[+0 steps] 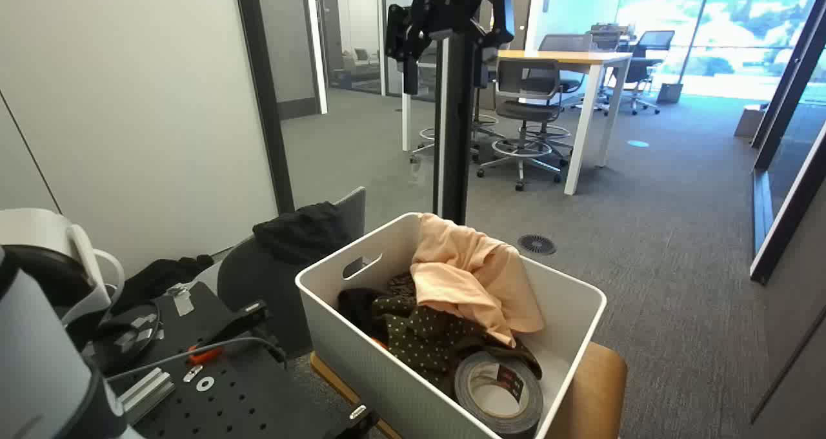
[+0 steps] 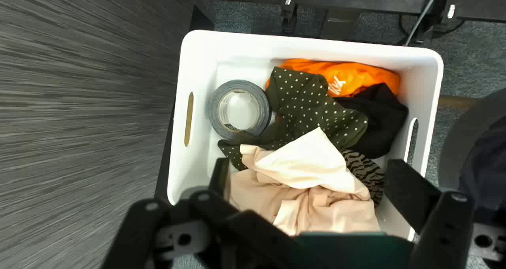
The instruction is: Put one green sock on the backrest of the chair
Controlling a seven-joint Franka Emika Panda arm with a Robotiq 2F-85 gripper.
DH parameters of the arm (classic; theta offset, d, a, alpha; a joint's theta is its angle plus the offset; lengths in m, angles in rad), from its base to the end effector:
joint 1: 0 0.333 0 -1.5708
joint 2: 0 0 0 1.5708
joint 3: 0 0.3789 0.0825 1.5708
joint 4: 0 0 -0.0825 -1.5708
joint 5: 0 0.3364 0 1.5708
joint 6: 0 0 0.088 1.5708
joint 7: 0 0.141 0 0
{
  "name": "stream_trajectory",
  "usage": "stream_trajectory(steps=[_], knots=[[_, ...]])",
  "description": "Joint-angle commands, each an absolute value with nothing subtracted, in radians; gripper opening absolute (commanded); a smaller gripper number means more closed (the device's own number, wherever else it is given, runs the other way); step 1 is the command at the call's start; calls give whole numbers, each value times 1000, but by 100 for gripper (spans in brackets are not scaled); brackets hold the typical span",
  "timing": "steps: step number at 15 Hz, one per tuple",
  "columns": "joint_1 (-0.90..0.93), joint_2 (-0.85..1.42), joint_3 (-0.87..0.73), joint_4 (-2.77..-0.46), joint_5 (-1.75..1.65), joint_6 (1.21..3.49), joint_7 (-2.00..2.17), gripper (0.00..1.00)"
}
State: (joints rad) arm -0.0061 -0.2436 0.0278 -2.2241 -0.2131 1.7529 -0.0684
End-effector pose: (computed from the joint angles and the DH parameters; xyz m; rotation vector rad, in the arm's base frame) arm 0.3856 -0.0167 0.5077 2.9084 0.2205 -0.3410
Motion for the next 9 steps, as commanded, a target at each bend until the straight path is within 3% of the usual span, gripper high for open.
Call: stream_trajectory(steps=[1,9], knots=[[1,-243,22,-2219,-214,1751,-67,100],[-1,-251,14,-2242,-205,1783,-73,100]])
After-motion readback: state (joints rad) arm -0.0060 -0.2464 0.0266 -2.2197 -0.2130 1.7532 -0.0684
